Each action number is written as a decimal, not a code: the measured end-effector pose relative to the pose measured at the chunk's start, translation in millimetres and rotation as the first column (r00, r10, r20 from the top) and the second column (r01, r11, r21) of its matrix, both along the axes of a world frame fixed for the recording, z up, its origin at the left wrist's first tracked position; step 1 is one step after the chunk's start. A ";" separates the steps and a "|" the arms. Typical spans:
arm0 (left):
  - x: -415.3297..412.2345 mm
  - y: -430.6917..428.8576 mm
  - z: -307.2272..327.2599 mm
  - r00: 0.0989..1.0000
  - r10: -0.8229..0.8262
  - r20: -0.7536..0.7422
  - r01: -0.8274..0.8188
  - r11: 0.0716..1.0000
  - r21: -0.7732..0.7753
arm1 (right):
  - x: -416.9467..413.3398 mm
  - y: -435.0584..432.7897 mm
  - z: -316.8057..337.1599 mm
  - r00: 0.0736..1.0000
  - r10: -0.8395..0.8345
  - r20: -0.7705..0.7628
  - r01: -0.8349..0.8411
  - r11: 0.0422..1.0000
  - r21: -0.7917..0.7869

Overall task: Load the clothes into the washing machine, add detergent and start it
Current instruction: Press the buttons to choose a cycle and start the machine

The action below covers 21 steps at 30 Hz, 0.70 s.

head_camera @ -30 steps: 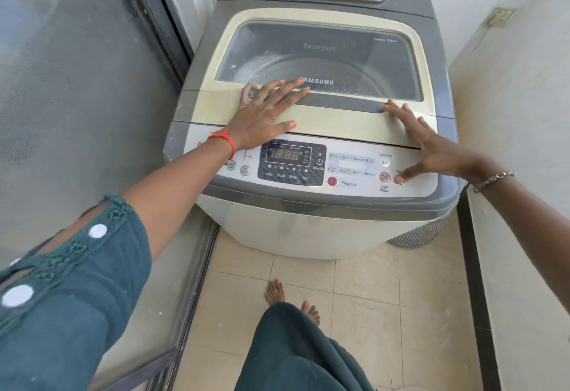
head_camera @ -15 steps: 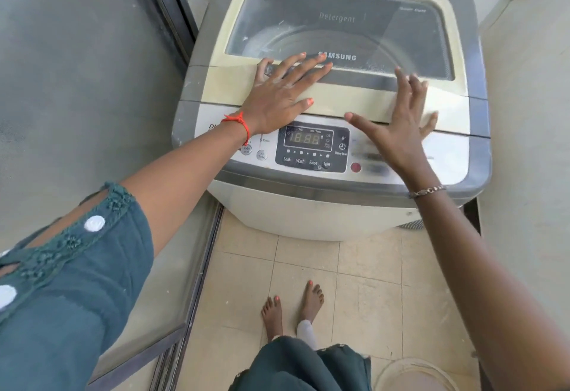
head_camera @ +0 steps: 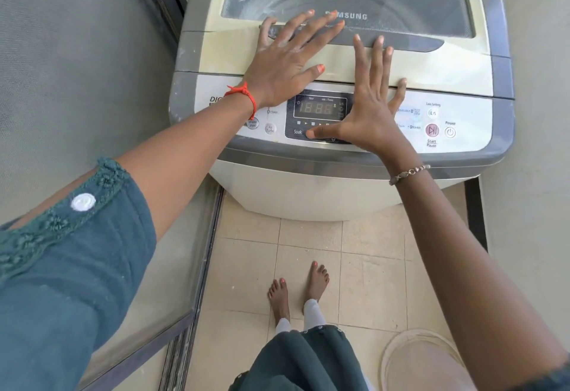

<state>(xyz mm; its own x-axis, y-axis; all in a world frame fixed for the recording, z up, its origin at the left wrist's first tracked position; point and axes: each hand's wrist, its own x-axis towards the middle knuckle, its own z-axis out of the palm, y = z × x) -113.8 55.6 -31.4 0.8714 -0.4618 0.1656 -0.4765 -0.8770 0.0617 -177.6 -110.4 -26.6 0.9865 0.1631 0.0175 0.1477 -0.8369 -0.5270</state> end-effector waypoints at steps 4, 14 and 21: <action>1.2 1.0 -0.6 1.000 -0.006 0.010 0.006 1.000 0.001 | -0.9 -0.8 1.3 1.000 0.009 -0.009 -0.009 1.000 0.006; -0.1 -1.2 -1.4 1.000 0.011 0.017 -0.011 1.000 0.020 | -2.6 2.5 1.7 0.999 -0.032 -0.009 0.033 0.999 0.044; -0.6 -2.5 -0.3 1.000 0.003 -0.008 -0.003 1.000 -0.001 | -4.2 2.2 2.8 0.999 -0.041 -0.002 0.041 0.996 0.073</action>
